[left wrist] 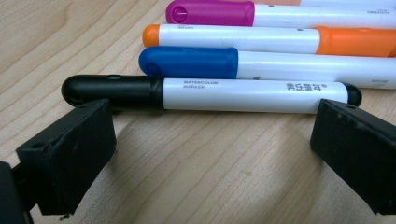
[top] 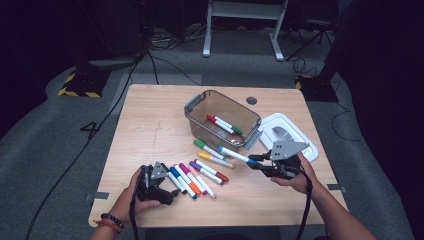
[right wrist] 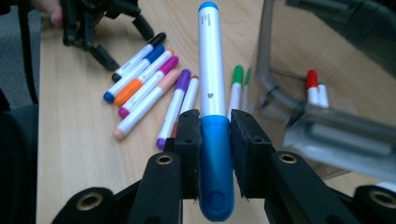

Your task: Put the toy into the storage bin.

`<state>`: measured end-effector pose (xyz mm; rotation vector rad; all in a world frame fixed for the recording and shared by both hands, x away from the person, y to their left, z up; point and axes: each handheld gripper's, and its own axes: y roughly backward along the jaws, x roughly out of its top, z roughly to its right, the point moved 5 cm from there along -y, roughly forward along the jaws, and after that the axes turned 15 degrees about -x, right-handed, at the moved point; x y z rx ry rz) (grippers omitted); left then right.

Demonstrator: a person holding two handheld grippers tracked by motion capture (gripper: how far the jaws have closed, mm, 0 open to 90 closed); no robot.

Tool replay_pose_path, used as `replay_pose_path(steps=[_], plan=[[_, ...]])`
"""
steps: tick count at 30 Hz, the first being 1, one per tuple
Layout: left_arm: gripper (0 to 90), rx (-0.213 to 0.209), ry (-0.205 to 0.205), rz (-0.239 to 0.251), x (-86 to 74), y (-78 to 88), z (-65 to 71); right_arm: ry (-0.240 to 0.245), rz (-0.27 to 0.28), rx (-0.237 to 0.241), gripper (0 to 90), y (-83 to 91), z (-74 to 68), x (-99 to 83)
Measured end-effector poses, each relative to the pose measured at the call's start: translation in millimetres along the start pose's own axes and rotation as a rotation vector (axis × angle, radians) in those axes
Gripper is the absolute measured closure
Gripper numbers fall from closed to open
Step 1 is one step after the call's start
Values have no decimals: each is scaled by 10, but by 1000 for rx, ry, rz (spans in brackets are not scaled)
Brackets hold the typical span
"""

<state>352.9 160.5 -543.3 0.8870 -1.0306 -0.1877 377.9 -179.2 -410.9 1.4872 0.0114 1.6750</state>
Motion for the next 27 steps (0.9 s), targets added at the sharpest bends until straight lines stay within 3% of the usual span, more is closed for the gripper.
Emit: replay_pose_path(steps=[7,11,19,27], plan=[[5,-1,1,0,0,0,1,-6,-2,-88,738,-76,290,275],[5,0,-1,0,0,0,0,-19,-17,-110,738,-191,412,413],[5,-1,1,0,0,0,1,-26,-66,-128,737,-547,558,641],[5,-1,-1,0,-1,1,-1,-40,-142,-141,737,-910,680,699]])
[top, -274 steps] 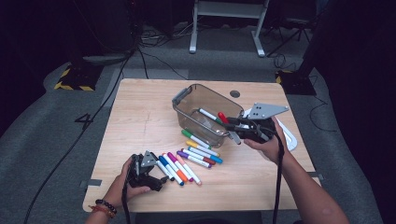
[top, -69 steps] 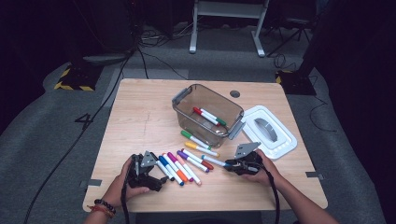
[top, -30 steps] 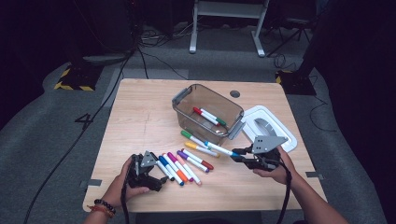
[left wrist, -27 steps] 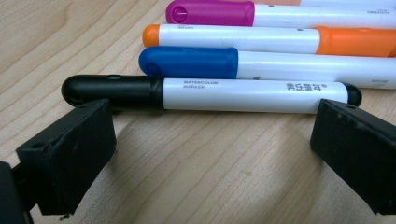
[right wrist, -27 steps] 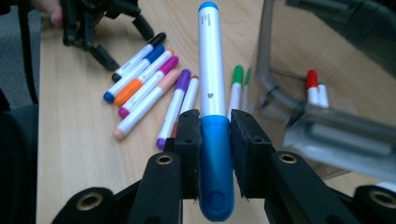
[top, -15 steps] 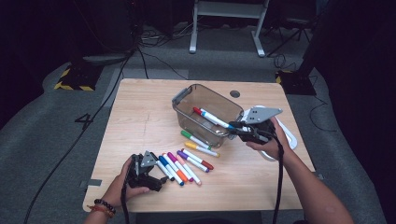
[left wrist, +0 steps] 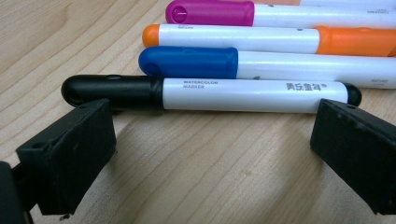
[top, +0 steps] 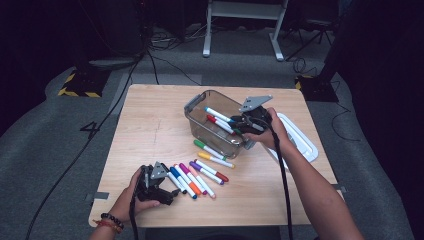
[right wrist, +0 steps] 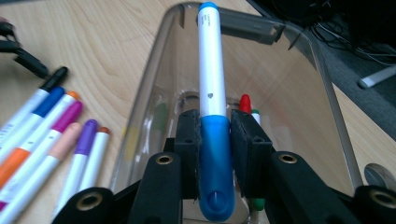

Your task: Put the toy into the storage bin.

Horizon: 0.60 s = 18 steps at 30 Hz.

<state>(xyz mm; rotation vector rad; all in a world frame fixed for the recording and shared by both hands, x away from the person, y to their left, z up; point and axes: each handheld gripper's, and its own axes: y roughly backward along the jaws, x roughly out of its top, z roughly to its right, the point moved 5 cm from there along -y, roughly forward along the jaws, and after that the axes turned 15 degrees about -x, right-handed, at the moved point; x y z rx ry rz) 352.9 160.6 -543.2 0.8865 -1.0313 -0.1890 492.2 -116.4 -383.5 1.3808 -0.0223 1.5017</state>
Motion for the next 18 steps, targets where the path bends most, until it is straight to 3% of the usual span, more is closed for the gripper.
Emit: replay_pose_path(steps=[11,18], plan=[[5,0,-4,-2,1,1,-3,-15,-115,-3,737,-433,12,-30],[5,-1,-2,-1,0,0,-1,0,-202,37,736,-655,-51,-88]])
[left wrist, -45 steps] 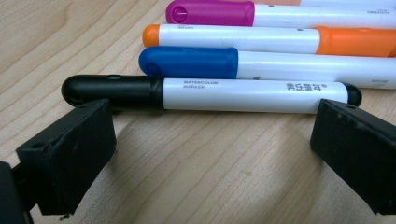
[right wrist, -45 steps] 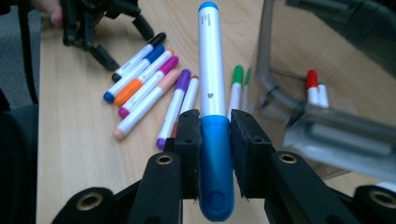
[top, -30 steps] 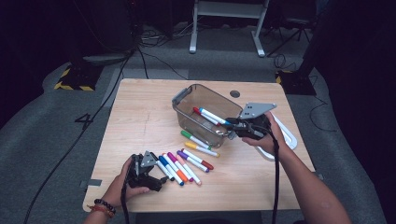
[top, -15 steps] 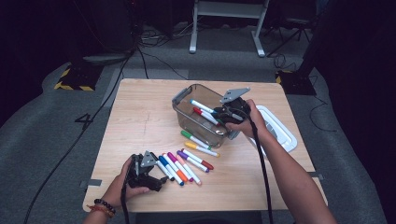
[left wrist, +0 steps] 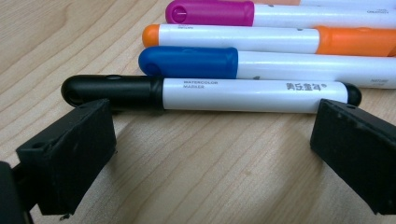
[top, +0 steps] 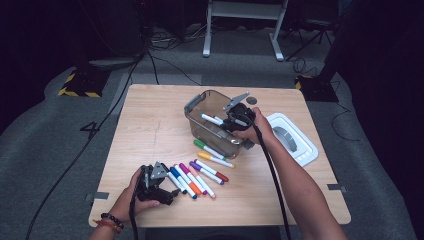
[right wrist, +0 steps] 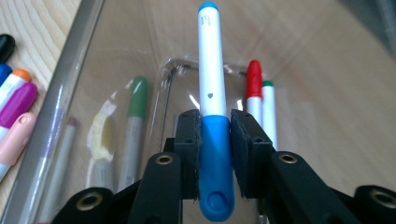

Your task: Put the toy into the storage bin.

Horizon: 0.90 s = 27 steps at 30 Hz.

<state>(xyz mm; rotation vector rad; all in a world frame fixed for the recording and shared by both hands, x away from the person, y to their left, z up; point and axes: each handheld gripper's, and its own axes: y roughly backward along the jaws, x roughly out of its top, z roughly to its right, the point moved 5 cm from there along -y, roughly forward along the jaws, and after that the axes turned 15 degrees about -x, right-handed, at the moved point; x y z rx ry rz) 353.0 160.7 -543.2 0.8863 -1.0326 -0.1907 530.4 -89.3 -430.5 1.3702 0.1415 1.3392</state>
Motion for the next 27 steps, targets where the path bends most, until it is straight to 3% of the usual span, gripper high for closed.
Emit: replay_pose_path(steps=[7,11,15,19,22,27], plan=[[5,0,-2,-1,0,1,-1,36,-69,24,739,-43,-44,-15],[5,0,-2,-1,0,1,-2,41,-71,24,766,-42,-59,-8],[5,1,-5,-2,1,2,-3,25,-60,16,708,-32,-45,-4],[5,0,-3,-2,0,1,-2,-2,-13,10,647,64,-18,14],[5,0,-2,-1,0,1,-1,-35,42,0,592,216,17,42],[5,0,-3,-1,1,1,-2,-33,148,3,491,552,19,29]])
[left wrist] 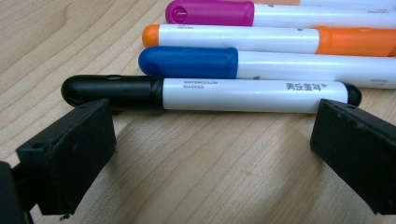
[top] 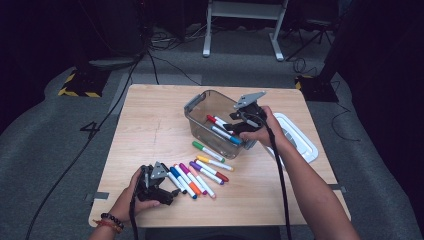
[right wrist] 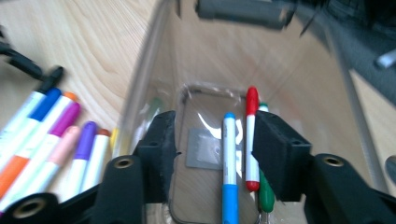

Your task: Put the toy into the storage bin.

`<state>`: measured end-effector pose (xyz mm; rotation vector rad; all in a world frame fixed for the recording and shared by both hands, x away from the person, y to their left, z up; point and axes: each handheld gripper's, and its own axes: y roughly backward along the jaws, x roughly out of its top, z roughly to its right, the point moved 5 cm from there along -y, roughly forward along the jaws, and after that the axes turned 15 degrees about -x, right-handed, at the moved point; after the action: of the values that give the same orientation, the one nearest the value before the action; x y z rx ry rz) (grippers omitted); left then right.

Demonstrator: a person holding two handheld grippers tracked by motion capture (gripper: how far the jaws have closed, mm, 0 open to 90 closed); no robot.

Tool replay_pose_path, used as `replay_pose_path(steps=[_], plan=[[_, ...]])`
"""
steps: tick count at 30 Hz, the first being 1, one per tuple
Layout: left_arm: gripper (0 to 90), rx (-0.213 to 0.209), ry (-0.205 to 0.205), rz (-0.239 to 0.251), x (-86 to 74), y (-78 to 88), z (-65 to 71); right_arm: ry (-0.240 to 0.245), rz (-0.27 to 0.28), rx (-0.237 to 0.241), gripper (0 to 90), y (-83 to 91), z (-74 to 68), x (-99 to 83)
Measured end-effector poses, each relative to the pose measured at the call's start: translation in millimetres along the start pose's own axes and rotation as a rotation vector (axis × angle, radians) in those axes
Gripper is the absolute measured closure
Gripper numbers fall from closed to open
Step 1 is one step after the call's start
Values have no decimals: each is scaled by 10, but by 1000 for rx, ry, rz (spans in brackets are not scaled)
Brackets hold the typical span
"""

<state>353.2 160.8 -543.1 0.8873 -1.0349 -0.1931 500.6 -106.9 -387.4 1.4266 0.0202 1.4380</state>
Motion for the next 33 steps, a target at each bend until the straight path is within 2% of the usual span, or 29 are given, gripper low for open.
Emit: replay_pose_path(steps=[4,9,16,24,33], plan=[[5,0,1,1,0,0,1,6,64,1,450,269,-22,-51],[5,-1,5,2,-1,-2,3,18,98,-10,424,523,-58,-172],[5,0,2,1,0,-1,1,6,147,-8,408,793,-71,-323],[5,1,-1,0,0,1,-1,13,154,-6,398,892,-150,-573],[5,2,6,3,-2,-1,5,-15,169,7,366,906,-266,-869]])
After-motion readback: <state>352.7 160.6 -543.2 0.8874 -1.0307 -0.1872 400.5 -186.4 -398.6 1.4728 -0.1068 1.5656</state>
